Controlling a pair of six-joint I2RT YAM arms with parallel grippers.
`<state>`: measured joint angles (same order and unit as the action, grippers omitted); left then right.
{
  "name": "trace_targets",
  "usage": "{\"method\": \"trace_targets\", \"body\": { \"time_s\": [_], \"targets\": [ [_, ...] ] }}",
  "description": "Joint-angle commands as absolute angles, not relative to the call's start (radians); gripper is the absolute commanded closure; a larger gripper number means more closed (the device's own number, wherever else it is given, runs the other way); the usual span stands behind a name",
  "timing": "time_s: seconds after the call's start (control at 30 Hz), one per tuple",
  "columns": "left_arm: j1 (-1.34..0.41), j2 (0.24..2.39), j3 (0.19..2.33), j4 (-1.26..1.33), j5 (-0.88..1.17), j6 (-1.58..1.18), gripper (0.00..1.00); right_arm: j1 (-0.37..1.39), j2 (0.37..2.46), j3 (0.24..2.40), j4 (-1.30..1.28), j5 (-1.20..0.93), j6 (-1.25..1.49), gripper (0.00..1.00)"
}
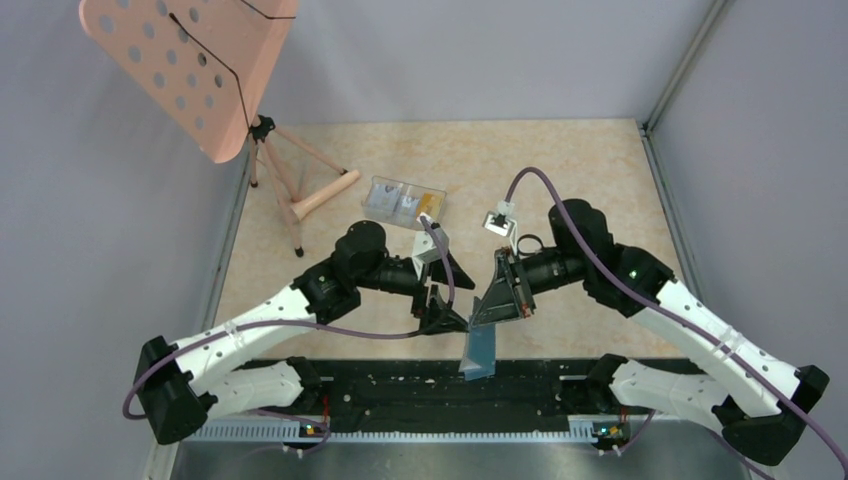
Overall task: Put the credit cards into the card holder
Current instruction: Open the card holder at the center of the board.
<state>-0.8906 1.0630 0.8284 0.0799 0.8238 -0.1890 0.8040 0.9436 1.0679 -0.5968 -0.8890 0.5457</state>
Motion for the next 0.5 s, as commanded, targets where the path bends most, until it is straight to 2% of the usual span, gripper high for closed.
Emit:
{"method": "trace_targets", "body": {
  "time_s": [0.0,0.27,0.47],
  "targets": [
    [-0.891,1.01,0.825,0.145,0.854,-0.19,0.02,0.771,0.94,1.073,-0.537,-0.911,0.541,1.0],
    [-0.893,0.942,0.817,0.025,0.822,-0.088,0.03,0.759,0.965,1.072,-0.525,-0.972,0.541,1.0],
    [-0.909,0.986,0.836,0.006,0.858,-0.107,0.14,0.75,0.979,1.074,-0.506,-0.99,0.546,1.0]
  ]
}}
